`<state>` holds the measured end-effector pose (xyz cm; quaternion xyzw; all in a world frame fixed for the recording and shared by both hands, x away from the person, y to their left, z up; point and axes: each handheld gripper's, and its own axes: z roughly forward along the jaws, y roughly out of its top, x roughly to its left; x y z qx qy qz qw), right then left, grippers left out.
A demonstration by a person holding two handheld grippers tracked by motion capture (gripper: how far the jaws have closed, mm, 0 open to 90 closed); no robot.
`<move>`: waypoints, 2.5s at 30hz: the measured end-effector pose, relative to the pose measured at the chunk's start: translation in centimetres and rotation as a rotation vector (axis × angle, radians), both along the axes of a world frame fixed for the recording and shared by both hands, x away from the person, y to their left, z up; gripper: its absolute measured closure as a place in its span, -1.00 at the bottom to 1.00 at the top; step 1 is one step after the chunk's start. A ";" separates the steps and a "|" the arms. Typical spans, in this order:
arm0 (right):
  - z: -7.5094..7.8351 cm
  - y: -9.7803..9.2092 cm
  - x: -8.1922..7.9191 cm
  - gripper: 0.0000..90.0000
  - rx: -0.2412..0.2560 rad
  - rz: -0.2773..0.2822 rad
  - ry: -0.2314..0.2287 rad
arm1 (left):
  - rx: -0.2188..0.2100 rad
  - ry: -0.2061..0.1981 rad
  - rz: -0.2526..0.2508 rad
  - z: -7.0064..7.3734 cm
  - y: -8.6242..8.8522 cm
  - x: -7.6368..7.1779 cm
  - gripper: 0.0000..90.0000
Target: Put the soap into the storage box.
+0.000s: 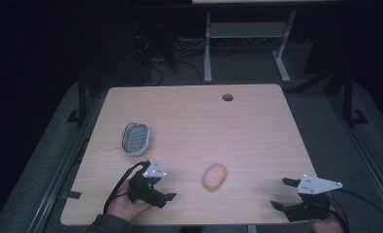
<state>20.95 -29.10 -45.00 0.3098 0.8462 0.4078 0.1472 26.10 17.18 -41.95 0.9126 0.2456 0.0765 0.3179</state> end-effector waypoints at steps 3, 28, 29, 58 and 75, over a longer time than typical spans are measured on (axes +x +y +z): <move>0.0 0.0 0.0 -0.69 -0.001 0.001 -0.003 | 0.003 0.008 -0.006 0.1 -0.5 0.3 -0.62; 0.2 0.0 0.1 -0.69 0.005 0.007 -0.009 | 0.068 0.077 -0.046 0.3 -7.1 2.4 -0.62; 0.2 0.0 0.1 -0.69 0.005 0.007 -0.009 | 0.068 0.074 -0.045 0.2 -7.3 2.5 -0.62; 0.3 -0.1 0.1 -0.69 0.018 0.008 -0.009 | 0.116 0.130 -0.041 0.1 -13.2 4.9 -0.57; 0.3 -0.1 0.1 -0.69 0.021 0.011 -0.010 | 0.147 0.156 0.009 -0.8 -15.6 5.8 -0.54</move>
